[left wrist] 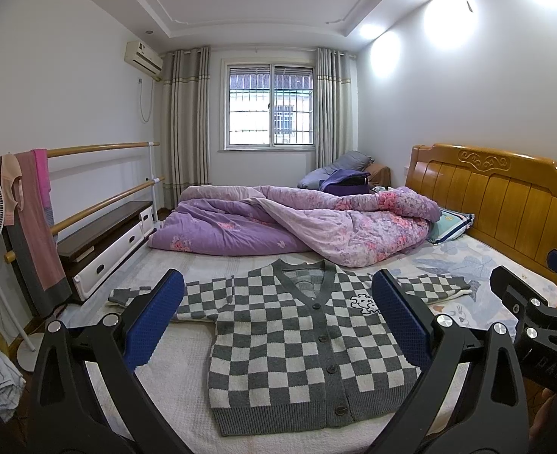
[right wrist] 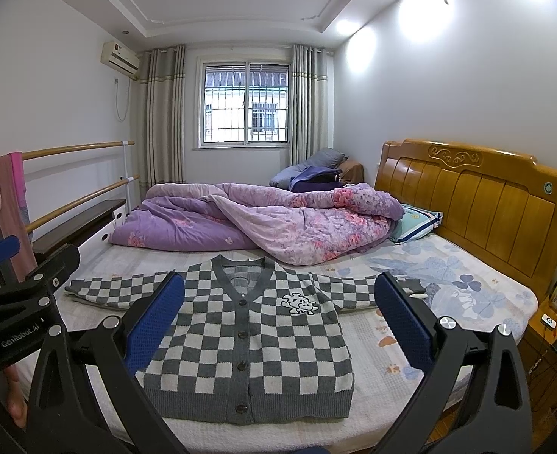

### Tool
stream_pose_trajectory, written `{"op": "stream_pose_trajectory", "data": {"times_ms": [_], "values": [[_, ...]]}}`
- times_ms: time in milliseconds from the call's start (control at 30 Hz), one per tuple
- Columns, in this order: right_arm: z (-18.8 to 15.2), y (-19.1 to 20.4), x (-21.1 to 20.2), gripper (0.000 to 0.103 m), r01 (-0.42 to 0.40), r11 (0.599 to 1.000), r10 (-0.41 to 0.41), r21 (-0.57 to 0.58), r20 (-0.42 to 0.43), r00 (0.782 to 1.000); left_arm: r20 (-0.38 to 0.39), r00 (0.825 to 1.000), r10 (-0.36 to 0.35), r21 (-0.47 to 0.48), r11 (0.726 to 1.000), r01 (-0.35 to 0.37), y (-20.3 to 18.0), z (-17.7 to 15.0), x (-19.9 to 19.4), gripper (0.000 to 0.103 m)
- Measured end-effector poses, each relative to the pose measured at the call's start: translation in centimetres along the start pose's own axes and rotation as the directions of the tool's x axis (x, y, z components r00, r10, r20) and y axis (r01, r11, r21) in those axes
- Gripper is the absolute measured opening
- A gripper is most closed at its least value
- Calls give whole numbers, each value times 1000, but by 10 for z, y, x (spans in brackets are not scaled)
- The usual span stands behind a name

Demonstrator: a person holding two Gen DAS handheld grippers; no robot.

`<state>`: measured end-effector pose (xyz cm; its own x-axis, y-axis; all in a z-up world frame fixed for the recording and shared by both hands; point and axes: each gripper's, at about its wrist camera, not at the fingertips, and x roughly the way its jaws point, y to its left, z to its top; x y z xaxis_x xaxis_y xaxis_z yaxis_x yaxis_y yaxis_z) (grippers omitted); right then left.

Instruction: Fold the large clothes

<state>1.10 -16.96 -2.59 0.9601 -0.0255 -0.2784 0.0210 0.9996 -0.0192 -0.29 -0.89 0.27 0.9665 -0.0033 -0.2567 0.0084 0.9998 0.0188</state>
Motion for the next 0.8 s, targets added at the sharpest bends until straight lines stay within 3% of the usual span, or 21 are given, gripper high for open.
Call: {"op": "stream_pose_trajectory", "data": {"times_ms": [800], "values": [[-2,5,0,96,-6,1000,6,3,-3,1000,-9,1000,17,-2,1000,-17,14,1,-1,99]]}}
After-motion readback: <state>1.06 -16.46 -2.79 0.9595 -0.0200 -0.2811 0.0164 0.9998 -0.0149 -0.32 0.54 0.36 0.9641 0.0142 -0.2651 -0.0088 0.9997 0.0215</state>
